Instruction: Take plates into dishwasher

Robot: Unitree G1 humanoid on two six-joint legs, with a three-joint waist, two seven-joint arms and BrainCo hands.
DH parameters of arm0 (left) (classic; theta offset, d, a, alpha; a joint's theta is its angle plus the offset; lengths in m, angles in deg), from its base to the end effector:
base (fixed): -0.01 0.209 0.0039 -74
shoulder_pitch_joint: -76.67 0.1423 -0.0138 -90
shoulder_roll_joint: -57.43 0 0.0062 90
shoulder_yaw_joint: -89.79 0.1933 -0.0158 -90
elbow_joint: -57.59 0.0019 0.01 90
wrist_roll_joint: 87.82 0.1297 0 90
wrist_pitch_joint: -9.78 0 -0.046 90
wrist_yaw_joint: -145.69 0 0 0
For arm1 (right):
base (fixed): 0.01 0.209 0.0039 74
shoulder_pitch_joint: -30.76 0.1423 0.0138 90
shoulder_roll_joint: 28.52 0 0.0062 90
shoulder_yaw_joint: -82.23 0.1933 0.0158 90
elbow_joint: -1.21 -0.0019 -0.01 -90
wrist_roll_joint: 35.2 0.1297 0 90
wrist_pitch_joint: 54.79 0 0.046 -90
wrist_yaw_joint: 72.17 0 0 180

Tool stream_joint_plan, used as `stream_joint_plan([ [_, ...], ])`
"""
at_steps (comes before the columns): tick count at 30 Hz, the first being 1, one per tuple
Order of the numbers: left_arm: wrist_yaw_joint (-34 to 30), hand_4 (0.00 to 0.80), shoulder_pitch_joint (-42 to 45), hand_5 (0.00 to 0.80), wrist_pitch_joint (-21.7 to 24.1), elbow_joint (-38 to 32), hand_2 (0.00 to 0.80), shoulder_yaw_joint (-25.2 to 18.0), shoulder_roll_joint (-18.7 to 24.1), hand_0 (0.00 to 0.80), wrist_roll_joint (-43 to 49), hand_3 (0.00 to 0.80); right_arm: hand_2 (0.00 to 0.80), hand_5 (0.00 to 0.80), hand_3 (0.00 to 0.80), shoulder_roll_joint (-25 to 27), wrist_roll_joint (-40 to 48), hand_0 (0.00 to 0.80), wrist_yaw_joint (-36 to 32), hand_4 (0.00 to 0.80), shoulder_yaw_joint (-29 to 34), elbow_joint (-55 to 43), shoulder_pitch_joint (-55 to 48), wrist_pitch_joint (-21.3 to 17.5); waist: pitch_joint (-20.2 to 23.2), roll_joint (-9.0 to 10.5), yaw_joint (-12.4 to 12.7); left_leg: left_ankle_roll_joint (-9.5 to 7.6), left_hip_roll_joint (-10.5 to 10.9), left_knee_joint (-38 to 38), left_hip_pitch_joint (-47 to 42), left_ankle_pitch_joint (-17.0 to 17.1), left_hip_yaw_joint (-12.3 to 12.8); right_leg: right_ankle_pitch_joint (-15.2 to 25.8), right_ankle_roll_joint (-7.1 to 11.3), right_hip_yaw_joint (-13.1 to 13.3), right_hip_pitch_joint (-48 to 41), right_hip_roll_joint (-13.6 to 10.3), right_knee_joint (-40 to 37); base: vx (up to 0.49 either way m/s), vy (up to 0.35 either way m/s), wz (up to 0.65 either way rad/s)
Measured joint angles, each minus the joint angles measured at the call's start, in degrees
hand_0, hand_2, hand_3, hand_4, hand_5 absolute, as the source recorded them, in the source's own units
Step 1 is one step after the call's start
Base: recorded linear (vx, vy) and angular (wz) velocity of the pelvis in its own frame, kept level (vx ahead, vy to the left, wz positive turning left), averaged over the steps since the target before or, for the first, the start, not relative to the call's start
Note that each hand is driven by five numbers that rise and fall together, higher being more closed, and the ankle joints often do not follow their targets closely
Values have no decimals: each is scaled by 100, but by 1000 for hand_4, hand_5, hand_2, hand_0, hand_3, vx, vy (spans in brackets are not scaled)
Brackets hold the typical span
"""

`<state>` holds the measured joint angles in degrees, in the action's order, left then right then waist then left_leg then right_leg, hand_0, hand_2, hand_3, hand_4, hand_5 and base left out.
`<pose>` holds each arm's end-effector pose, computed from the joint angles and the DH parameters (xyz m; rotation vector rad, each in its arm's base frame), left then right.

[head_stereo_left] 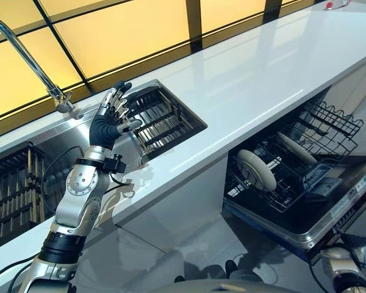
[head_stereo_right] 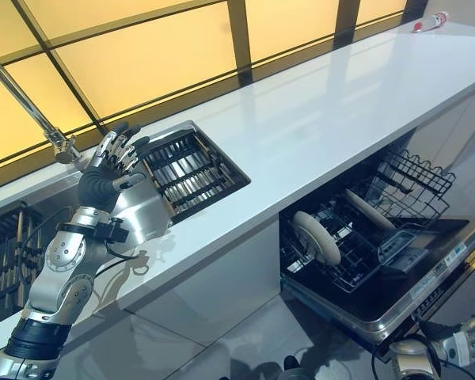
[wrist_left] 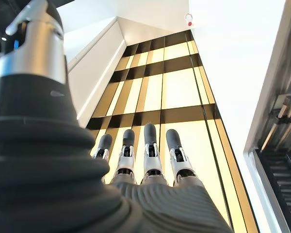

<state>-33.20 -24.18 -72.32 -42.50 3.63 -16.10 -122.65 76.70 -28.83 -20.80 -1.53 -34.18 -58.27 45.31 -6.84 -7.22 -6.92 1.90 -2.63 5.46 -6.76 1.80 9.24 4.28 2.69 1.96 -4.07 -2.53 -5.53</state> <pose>0.2226 0.2189 0.1305 -0.0545 -0.4268 -0.1885 0.1115 -0.3353 -0.0501 -0.7779 0.8442 -1.2391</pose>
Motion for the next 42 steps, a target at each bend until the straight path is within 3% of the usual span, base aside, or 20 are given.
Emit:
stream_joint_plan([
  [3,-10,0,-1,0,-55,-6,0,119,3,0,-98,0,0,0,0,315,283,0,-264,0,20,667,89,-109,4,-49,59,41,10,-8,-77,32,-172,-32,-29,-185,-163,-35,25,-26,-8,30],
  [8,-20,0,0,0,-258,-9,0,172,-4,0,-98,0,0,0,0,623,992,0,-1156,0,351,1127,189,-541,-137,-203,157,43,30,-77,-175,32,-226,-122,-11,-308,-275,-63,103,-28,25,12],
  [12,-64,0,-115,0,-355,-7,0,173,-8,0,-97,0,0,0,0,676,1756,0,-1785,0,508,1200,349,-682,-563,-258,144,39,12,-615,-134,-178,-283,-580,-30,-424,-97,-95,988,-117,-33,13],
  [17,-55,0,-483,0,-483,2,0,173,21,0,-96,0,0,0,0,653,3085,0,-2846,0,515,1200,711,-897,-927,80,184,19,109,-1775,598,-667,-278,-1464,-106,-554,1003,-389,2895,-123,-41,-4],
  [20,-43,0,-690,0,-532,9,0,185,24,0,-93,0,0,0,0,574,3688,0,-3575,0,542,1202,873,-1033,-1158,229,157,99,52,-2505,958,-985,-319,-1753,-195,-554,1327,-393,3543,-62,31,-2],
  [23,25,0,-719,0,-532,25,0,186,25,0,-90,0,0,0,0,650,4258,0,-4442,0,695,1298,864,-1125,-1287,259,121,172,-6,-3008,1188,-1174,-338,-1917,-295,-538,1523,-370,3969,-43,37,-8],
  [28,26,0,-774,0,-529,46,0,197,16,0,-87,0,0,0,0,999,4630,0,-5825,0,606,1379,785,-872,-1343,199,-2,224,-35,-3507,1362,-1392,-418,-2120,-360,-541,1676,-366,4414,-11,6,-2],
  [32,4,0,-796,0,-516,46,0,219,16,0,-87,0,0,0,0,1210,4822,0,-6427,0,418,1231,786,-568,-1343,183,-9,223,-37,-3735,1524,-1476,-535,-2171,-374,-532,1825,-359,4614,1,-26,-6],
  [42,-30,0,-806,0,-460,277,0,225,17,0,-91,0,0,0,0,1223,5135,0,-6387,0,275,349,797,-83,-1372,229,-5,257,-26,-3897,1569,-1508,-740,-2105,-459,-584,1847,-294,4705,29,-13,-11],
])
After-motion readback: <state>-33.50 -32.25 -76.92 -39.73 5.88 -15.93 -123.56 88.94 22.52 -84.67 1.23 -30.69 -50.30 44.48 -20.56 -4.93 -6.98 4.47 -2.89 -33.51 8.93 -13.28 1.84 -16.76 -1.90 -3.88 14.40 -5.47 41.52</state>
